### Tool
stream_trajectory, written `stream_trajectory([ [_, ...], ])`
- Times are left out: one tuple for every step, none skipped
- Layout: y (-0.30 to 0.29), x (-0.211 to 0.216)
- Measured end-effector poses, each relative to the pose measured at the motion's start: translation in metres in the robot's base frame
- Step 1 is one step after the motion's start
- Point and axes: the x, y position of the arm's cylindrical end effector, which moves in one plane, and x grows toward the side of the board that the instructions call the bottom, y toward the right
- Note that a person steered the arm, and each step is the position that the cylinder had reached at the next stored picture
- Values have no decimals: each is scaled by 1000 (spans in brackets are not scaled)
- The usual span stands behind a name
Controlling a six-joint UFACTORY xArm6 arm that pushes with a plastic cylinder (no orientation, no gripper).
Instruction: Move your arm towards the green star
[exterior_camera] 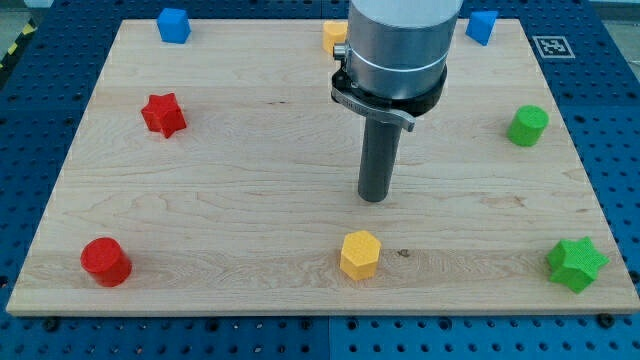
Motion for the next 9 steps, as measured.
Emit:
stream_trajectory([
  [0, 0],
  [15, 9],
  [36, 11],
  [36, 11],
  [37, 11],
  [66, 11],
  [125, 11],
  [180, 11],
  [223, 19],
])
